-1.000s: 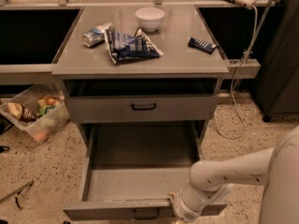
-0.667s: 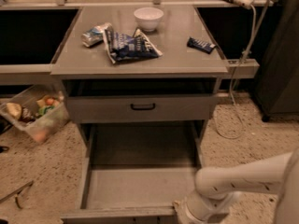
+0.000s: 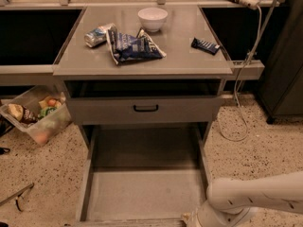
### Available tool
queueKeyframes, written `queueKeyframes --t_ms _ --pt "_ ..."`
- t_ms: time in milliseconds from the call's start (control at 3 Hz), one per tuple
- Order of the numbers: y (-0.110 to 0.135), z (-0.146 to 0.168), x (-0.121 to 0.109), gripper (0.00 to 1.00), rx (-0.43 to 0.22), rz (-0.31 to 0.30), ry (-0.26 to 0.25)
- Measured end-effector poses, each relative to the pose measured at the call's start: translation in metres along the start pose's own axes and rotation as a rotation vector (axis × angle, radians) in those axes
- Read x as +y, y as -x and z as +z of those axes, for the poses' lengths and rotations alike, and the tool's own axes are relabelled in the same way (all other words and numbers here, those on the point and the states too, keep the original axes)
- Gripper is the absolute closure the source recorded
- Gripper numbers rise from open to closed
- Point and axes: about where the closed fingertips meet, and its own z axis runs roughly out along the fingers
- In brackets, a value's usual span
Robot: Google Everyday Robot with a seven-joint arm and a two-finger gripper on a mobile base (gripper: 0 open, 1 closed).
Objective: Open middle drawer
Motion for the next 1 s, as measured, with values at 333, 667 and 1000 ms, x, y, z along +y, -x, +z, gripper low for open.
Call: queueKeyframes --t_ms 333,667,1000 --pt "0.000 0.003 0.003 0.00 0.003 -0.001 0.014" --pt "-0.012 0.008 0.022 0.00 -0.001 0.024 0.072" --pt "-0.009 0.006 0.019 0.00 -0.001 0.024 0.072"
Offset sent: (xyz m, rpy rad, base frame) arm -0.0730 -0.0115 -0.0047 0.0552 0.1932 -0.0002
